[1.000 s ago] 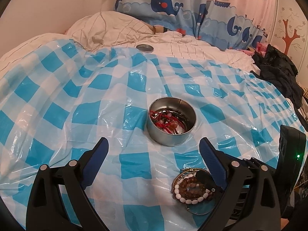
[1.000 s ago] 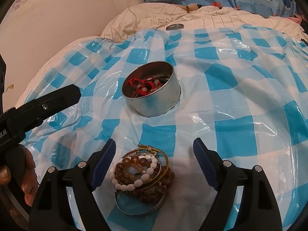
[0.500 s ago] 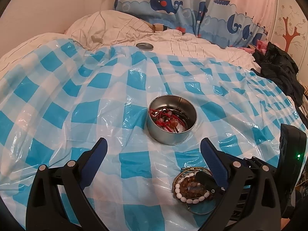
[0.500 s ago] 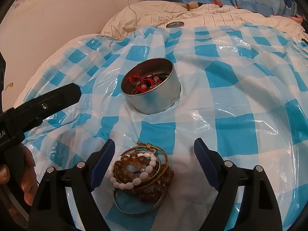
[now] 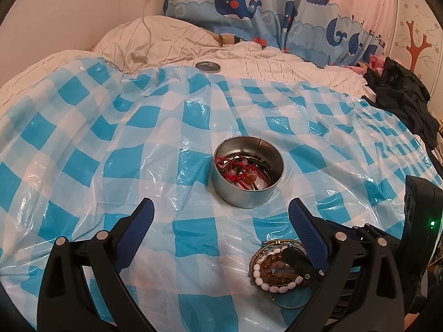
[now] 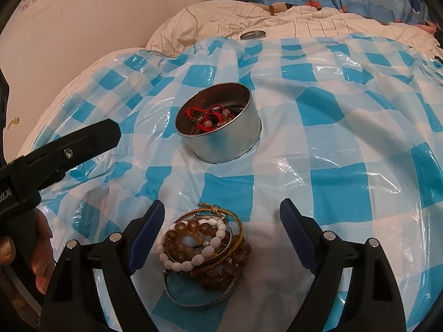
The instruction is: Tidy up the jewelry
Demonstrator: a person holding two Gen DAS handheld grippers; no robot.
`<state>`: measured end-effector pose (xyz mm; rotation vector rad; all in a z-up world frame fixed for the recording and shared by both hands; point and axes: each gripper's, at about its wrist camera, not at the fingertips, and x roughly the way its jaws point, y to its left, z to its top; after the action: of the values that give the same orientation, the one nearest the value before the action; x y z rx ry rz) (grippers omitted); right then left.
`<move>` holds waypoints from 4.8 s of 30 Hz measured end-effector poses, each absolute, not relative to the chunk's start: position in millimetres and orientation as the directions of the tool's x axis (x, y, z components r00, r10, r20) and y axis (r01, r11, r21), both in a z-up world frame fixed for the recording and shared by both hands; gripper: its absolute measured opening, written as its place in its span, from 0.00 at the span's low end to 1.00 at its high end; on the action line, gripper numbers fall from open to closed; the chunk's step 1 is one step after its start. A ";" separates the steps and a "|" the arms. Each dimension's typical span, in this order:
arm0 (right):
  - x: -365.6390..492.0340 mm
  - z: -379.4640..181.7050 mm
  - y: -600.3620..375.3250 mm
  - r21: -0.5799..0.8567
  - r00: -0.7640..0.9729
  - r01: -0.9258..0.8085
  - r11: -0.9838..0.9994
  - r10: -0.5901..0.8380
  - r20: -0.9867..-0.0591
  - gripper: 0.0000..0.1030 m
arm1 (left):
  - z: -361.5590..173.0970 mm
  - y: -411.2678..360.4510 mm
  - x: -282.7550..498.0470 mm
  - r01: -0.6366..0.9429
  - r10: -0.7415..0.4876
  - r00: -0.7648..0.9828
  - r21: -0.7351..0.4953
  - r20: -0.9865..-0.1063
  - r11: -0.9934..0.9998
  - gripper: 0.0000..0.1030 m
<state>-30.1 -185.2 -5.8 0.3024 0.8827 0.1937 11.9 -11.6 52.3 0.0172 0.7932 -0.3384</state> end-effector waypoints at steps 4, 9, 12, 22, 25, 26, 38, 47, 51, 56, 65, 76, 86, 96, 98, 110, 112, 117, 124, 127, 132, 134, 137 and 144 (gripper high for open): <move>-30.1 -5.7 -185.3 0.338 0.621 -0.042 0.940 0.289 -0.728 0.79 | 52.0 -10.8 11.8 0.306 -0.291 0.650 -0.108 -0.702 0.946 0.91; -31.4 -4.9 -188.1 0.318 0.623 -0.048 0.947 0.277 -0.731 0.80 | 52.6 -1.3 13.8 0.313 -0.290 0.654 -0.100 -0.698 0.945 0.91; -33.5 -2.5 -201.4 0.317 0.633 -0.034 0.948 0.266 -0.727 0.80 | 50.1 19.1 19.0 0.274 -0.269 0.659 -0.108 -0.703 0.955 0.91; -33.9 1.7 -210.5 0.353 0.579 -0.115 0.929 0.351 -0.735 0.80 | 36.0 57.2 33.4 0.192 -0.226 0.640 -0.131 -0.734 0.973 0.91; -36.0 0.7 -186.3 0.298 0.543 -0.218 0.929 0.370 -0.754 0.80 | 34.8 50.0 34.7 0.211 -0.228 0.634 -0.119 -0.739 0.970 0.91; -38.1 0.2 -176.1 0.261 0.536 -0.258 0.930 0.362 -0.763 0.80 | 34.4 47.7 35.0 0.219 -0.229 0.633 -0.113 -0.740 0.969 0.91; -48.5 -10.4 -132.3 0.123 0.513 -0.419 0.900 0.346 -0.785 0.69 | 35.2 27.7 34.2 0.244 -0.222 0.629 -0.082 -0.745 0.966 0.92; -38.0 -9.2 -156.3 0.173 0.532 -0.319 0.932 0.327 -0.781 0.36 | 34.3 26.5 34.8 0.245 -0.220 0.629 -0.077 -0.745 0.966 0.92; -33.3 -4.9 -170.4 0.214 0.546 -0.270 0.939 0.332 -0.769 0.21 | 34.2 26.0 34.5 0.245 -0.219 0.629 -0.077 -0.746 0.966 0.92; -40.8 0.8 -151.5 0.168 0.547 -0.357 0.919 0.352 -0.760 0.21 | 34.3 23.7 34.1 0.252 -0.215 0.628 -0.066 -0.748 0.966 0.92; -47.6 -2.9 -142.7 0.158 0.525 -0.413 0.897 0.377 -0.763 0.36 | 33.3 21.4 33.1 0.255 -0.215 0.627 -0.064 -0.749 0.965 0.92; -53.9 -9.5 -125.5 0.061 0.535 -0.463 0.884 0.334 -0.776 0.14 | 31.8 16.6 31.2 0.266 -0.217 0.624 -0.057 -0.751 0.962 0.92; -32.4 10.2 -195.7 0.448 0.561 -0.285 0.848 0.526 -0.639 0.03 | 31.2 14.9 31.6 0.267 -0.215 0.620 -0.054 -0.755 0.962 0.92; -40.9 23.9 -178.1 0.427 0.530 -0.378 0.822 0.570 -0.628 0.62 | 27.1 12.5 34.3 0.270 -0.209 0.610 -0.047 -0.764 0.962 0.92; -49.8 23.1 -151.2 0.268 0.537 -0.448 0.853 0.496 -0.682 0.60 | 27.2 12.4 34.2 0.274 -0.208 0.608 -0.044 -0.766 0.961 0.92; -55.9 -12.5 -120.2 0.026 0.537 -0.487 0.873 0.323 -0.779 0.15 | 27.0 8.3 33.2 0.276 -0.207 0.611 -0.040 -0.764 0.960 0.92; -54.8 -13.0 -120.5 0.028 0.533 -0.486 0.874 0.321 -0.783 0.17 | 27.2 7.9 33.0 0.272 -0.206 0.612 -0.041 -0.764 0.961 0.92; -54.6 -10.8 -122.3 0.040 0.538 -0.478 0.877 0.329 -0.776 0.10 | 27.3 7.3 32.5 0.279 -0.208 0.610 -0.038 -0.765 0.960 0.92; -29.7 -5.6 -179.2 0.417 0.494 -0.315 0.852 0.523 -0.694 0.08 | 27.2 8.0 32.7 0.275 -0.207 0.611 -0.040 -0.764 0.961 0.92; -22.5 -8.4 -202.7 0.564 0.488 -0.242 0.789 0.602 -0.632 0.08 | 26.7 8.0 32.9 0.277 -0.207 0.610 -0.039 -0.765 0.960 0.92; -21.5 -9.1 -216.2 0.674 0.486 -0.196 0.712 0.667 -0.564 0.08 | 25.0 6.2 33.0 0.280 -0.205 0.606 -0.035 -0.769 0.959 0.92; -21.1 -7.2 -221.5 0.702 0.498 -0.190 0.687 0.684 -0.534 0.08 | 24.8 5.3 33.6 0.282 -0.206 0.605 -0.035 -0.769 0.959 0.92; -21.9 -2.9 -234.8 0.744 0.535 -0.175 0.645 0.697 -0.478 0.08 | 23.1 2.4 34.3 0.289 -0.210 0.597 -0.037 -0.774 0.957 0.92; -29.0 16.6 -260.5 0.747 0.640 -0.170 0.643 0.648 -0.412 0.08 | 2.9 -14.5 40.0 0.337 -0.321 0.488 -0.164 -0.812 0.927 0.92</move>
<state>-29.0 -260.5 16.6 0.7301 0.7333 0.5170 40.0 -14.5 2.9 0.0183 0.9831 -0.4002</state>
